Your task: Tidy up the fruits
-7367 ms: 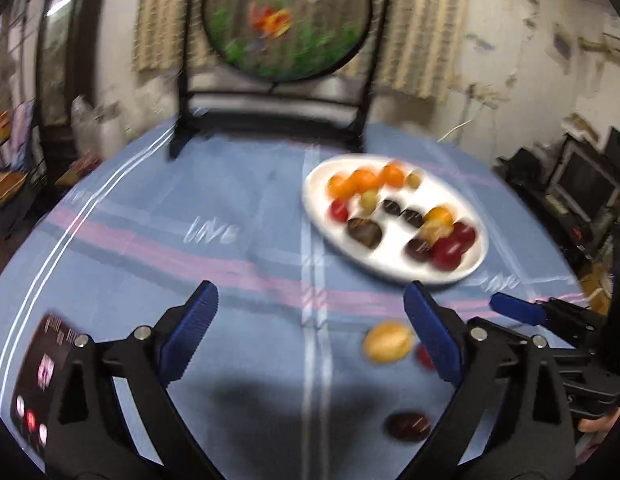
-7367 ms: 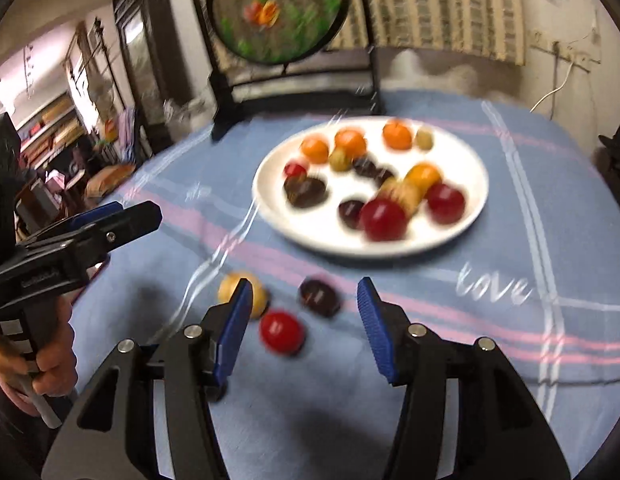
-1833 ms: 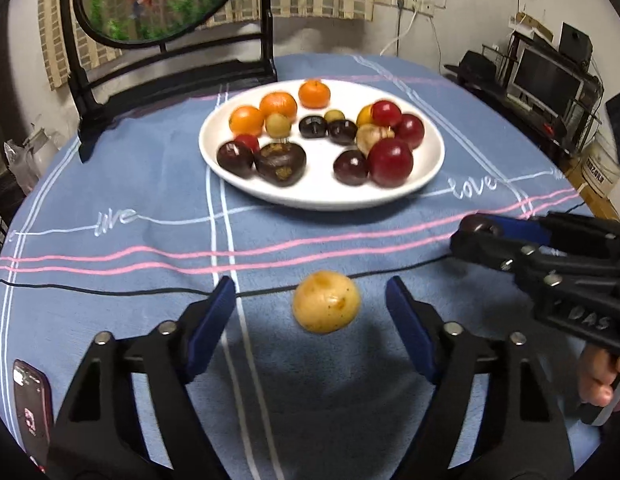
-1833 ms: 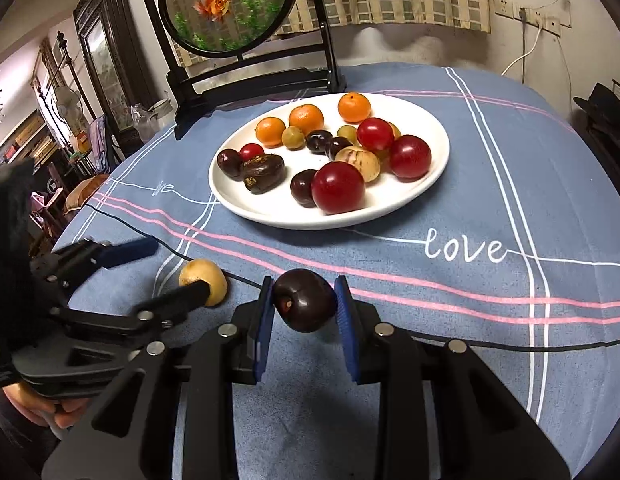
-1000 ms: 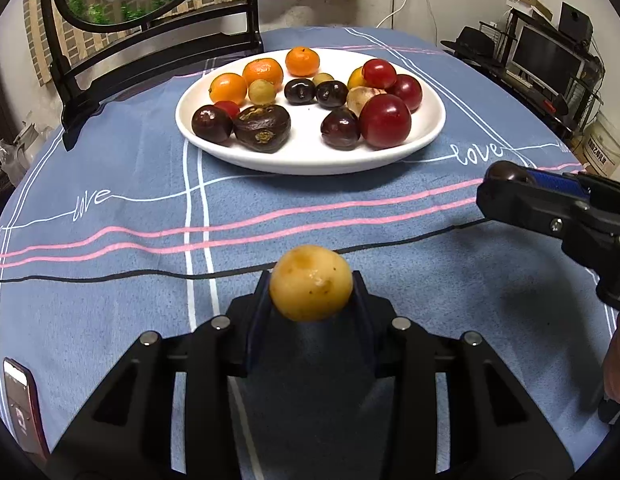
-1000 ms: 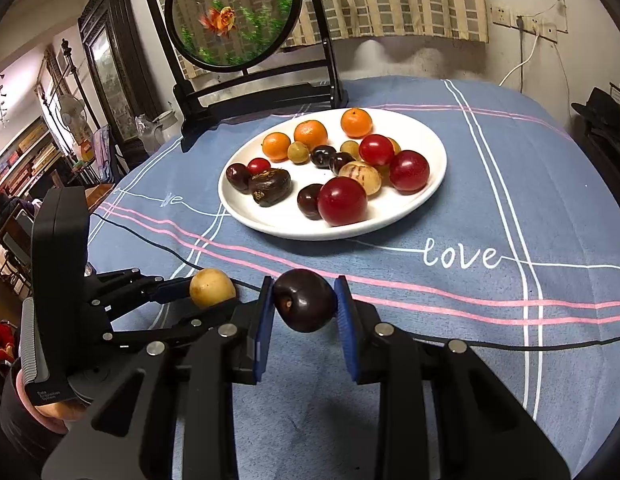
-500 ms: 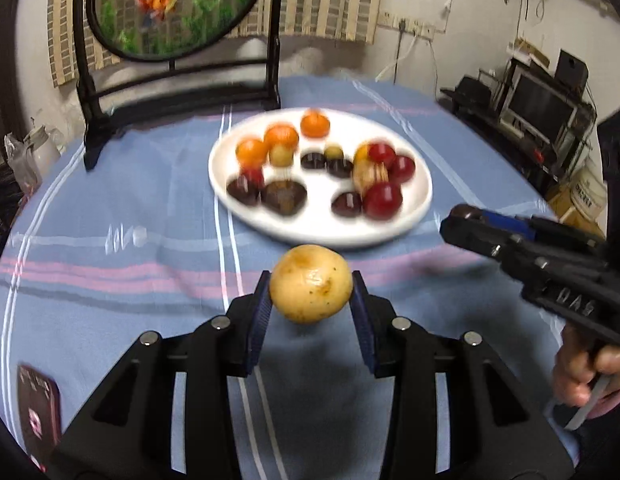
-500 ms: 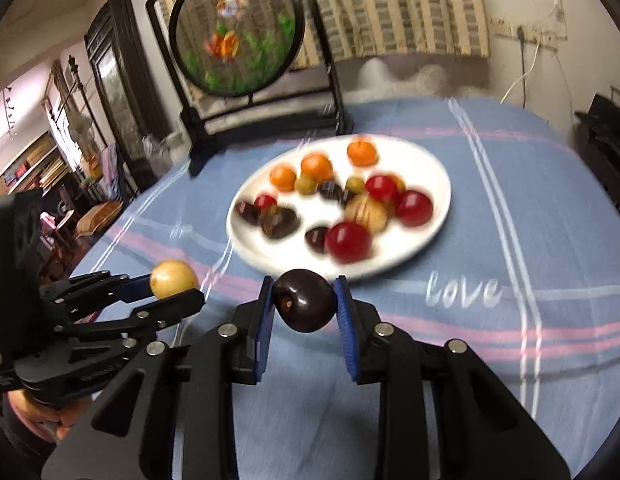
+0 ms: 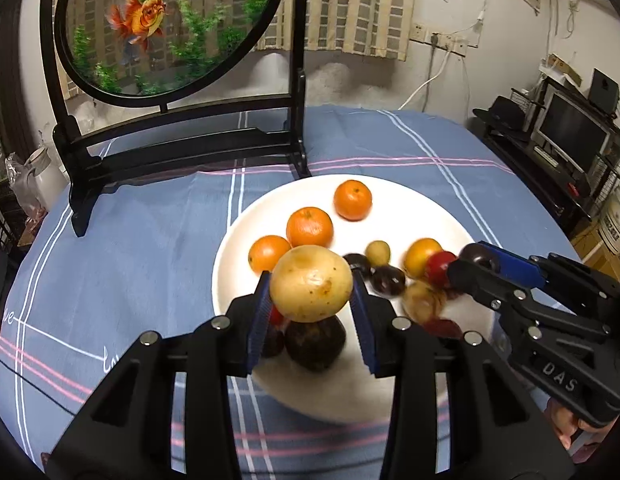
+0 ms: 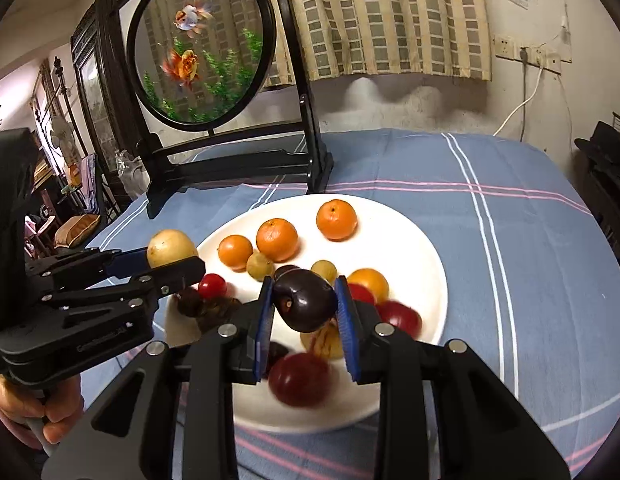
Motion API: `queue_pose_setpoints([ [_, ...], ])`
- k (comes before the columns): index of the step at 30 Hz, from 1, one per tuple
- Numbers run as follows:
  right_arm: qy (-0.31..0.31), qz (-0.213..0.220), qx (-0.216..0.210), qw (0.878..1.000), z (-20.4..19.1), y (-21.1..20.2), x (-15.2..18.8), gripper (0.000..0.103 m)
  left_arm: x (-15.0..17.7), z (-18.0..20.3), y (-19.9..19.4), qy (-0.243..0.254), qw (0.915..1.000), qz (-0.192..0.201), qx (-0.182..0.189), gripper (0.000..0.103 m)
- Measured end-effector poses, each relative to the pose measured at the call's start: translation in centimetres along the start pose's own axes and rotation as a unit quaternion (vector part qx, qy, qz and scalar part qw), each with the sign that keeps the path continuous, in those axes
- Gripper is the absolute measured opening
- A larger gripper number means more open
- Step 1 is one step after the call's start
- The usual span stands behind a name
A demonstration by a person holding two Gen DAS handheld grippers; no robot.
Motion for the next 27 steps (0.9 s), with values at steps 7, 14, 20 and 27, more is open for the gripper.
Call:
queue_pose_setpoints([
  [7,-0.009,0.001,0.01,1.0,0.3,-0.9,-0.5,0.063,-0.2,-0.8,-2.8,0.008,0.9974,0.042,-0.059,0.094],
  [14,-0.042,-0.001,0.007,0.999,-2.0,-6.2,1.6,0.102,2.8,0.0,-9.5,0.026,0.9952,0.066,-0.068,0.101],
  [20,-0.06,0.019,0.003,0.998,-4.1,-11.9,5.0,0.102,8.5,1.2,-13.9,0.036,0.9965,0.05,-0.055,0.101],
  [27,-0.088,0.027,0.03,0.995,-4.0,-13.9,11.6,0.102,14.3,0.9,-15.7,0.024,0.996,0.043,-0.075,0.101],
])
Point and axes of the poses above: each gripper's, at about its wrist camera, not at the fingertips, and y roughly the way its jaws point, z to its right, x to its underside, the point moved 3 cm from there along y, roughly the way its jaws point, and after that the axes turned 3 degrees about z, right-handed, at the moved point
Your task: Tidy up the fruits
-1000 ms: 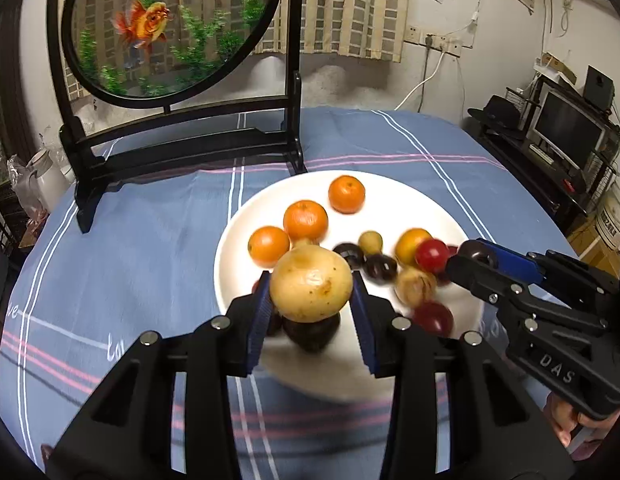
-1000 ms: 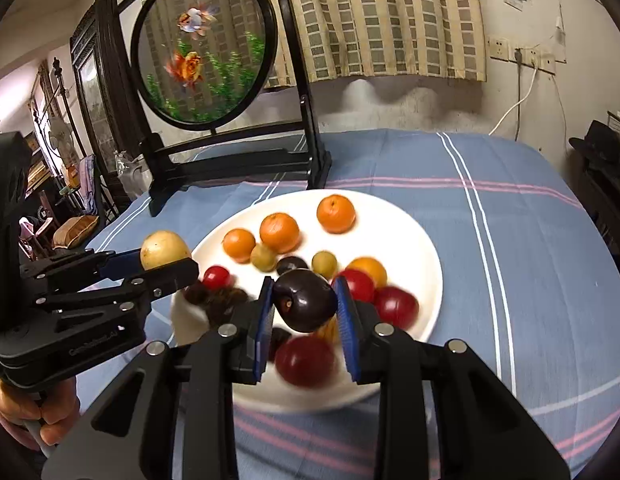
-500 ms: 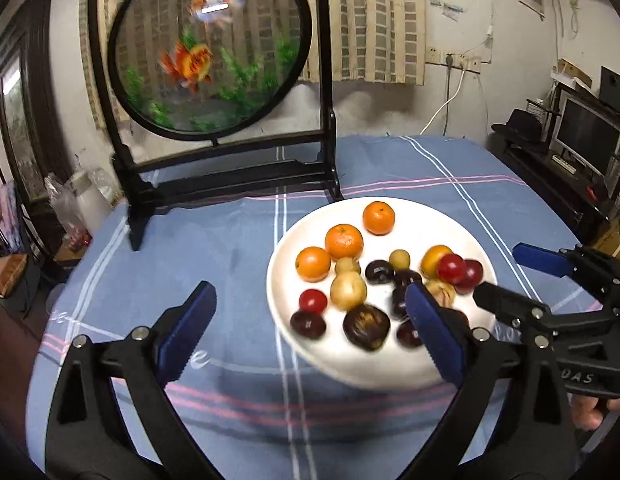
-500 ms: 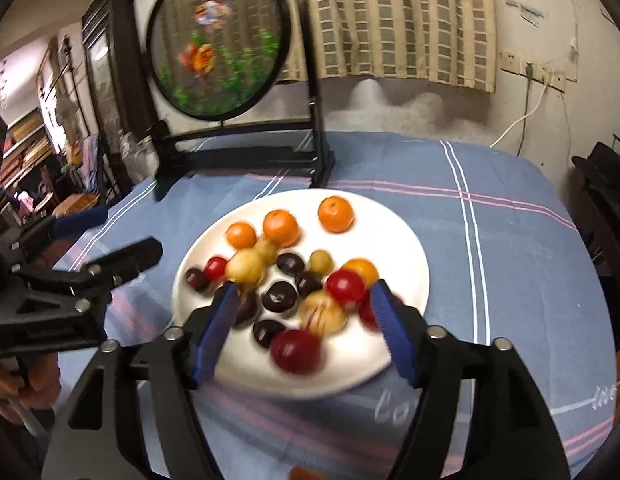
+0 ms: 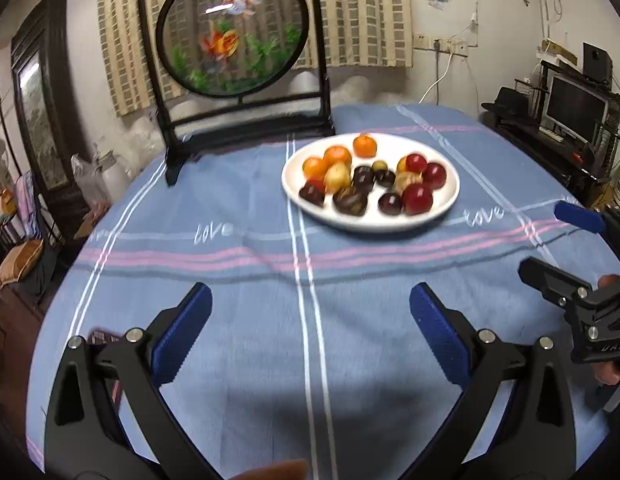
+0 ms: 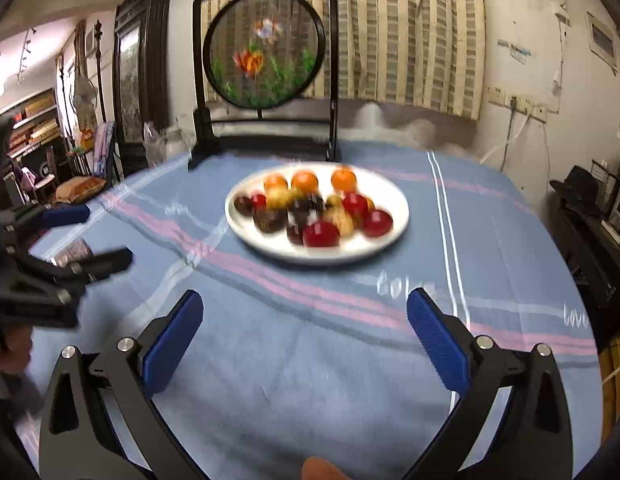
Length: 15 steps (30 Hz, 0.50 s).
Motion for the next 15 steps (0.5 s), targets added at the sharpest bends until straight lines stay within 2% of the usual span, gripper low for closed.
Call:
queue_pose_setpoints([
  [3,-0.006,-0.013,-0.001,1.0,-0.3,0.1,0.9,0.102,1.2,-0.3,0.6,-0.009,0.9999,-0.013,-0.003,0.101],
  [7,0.0,-0.02,-0.006,1.0,-0.5,0.2,1.4,0.102,1.7,-0.5,1.2,-0.009,0.9999,-0.008,-0.009,0.101],
  [11,-0.008,-0.027,-0.002,1.0,-0.8,0.3,1.8,0.102,1.9,-0.4,1.4,-0.019,0.9997,-0.007,0.014,0.101],
  [15,-0.005,-0.027,-0.002,1.0,-0.7,0.2,1.9,0.102,1.9,-0.1,1.2,-0.015,0.9998,-0.003,0.012,0.101],
])
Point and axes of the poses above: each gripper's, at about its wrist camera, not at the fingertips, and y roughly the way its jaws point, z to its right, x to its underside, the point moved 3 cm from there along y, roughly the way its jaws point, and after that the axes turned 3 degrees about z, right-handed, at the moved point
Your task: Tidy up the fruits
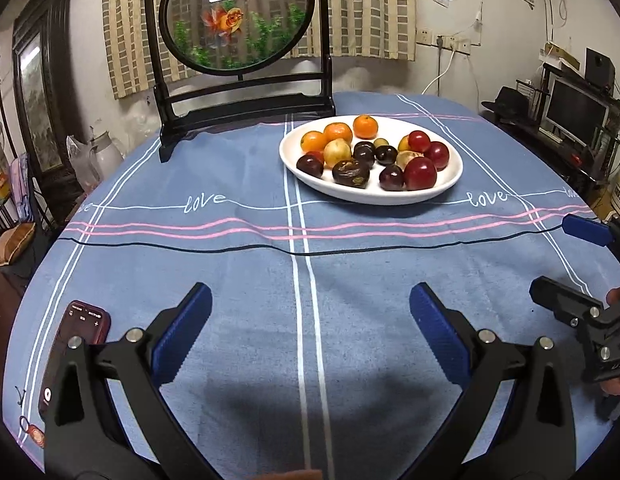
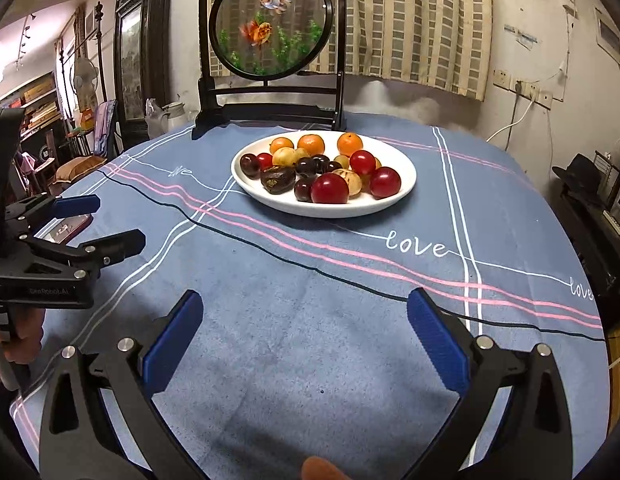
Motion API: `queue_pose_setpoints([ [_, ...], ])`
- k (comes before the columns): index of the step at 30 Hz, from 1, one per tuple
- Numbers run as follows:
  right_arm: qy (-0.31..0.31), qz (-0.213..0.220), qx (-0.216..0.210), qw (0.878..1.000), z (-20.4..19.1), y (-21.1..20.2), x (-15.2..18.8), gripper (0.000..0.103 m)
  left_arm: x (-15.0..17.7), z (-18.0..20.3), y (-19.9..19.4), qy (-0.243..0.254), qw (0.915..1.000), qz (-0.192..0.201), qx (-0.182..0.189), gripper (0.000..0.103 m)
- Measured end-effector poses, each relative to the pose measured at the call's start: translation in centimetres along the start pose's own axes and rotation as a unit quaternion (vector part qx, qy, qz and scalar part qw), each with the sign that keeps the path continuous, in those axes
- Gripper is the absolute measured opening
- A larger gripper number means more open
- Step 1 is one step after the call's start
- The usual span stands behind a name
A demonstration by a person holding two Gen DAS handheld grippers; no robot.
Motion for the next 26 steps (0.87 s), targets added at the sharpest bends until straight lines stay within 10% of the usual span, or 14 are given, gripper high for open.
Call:
queue_pose_setpoints([
  [26,0.023,-0.013,0.009,1.0,0.8,0.6,0.4,0.102,0.5,1.2,-0.2,0.01,0.9996,0.0,0.026,0.101],
])
Point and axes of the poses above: each gripper's, at about its wrist camera, not at the fingertips, and y roughly the way its jaws point, z to its right, x to its underside, the point moved 3 cm from there along y, roughly the way its jaws point, and after that the axes turned 3 degrees about z, right-handed, at the moved point
